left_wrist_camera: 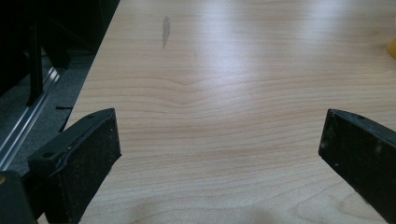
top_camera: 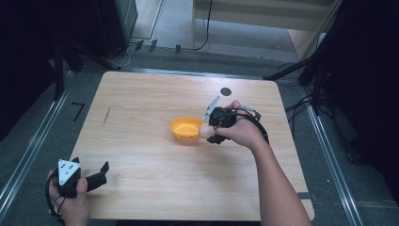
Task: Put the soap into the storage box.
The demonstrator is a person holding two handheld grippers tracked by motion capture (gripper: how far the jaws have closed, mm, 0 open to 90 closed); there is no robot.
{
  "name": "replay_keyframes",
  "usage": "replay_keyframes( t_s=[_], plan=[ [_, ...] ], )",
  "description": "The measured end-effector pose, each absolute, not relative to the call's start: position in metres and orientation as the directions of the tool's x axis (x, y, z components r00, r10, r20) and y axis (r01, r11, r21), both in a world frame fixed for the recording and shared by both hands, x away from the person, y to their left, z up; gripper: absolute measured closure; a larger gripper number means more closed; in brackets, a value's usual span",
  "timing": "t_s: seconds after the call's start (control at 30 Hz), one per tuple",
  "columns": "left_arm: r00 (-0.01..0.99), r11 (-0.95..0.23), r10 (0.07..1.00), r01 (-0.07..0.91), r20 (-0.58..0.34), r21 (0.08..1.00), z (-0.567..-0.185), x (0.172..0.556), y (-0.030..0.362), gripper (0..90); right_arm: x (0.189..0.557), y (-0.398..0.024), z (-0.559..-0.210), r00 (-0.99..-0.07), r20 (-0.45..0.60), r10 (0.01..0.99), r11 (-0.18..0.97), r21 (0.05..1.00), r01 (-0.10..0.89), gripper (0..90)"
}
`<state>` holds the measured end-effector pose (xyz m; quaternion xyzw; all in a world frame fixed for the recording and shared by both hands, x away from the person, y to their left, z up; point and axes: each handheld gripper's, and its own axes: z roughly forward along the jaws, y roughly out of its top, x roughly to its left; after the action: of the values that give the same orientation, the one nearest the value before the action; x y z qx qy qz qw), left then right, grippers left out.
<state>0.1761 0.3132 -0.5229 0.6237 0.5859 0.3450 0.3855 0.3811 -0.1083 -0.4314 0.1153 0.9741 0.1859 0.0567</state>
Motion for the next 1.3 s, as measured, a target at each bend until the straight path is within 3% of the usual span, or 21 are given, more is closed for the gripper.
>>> replay_keyframes(
  t_s=[0.4, 1.3],
  plan=[
    [0.077, -0.01, 0.997, 0.464, -0.029, 0.886, -0.523, 0.176, 0.314, 0.0, 0.392, -0.079, -0.42, -0.977, -0.077, 0.2, 0.917, 0.365, 0.159, 33.5],
    [0.082, 0.005, 0.995, 0.452, -0.047, 0.892, -0.523, 0.176, 0.316, 0.0, 0.418, -0.027, -0.432, -0.991, -0.082, 0.109, 0.945, 0.319, 0.078, 33.5]
  ],
)
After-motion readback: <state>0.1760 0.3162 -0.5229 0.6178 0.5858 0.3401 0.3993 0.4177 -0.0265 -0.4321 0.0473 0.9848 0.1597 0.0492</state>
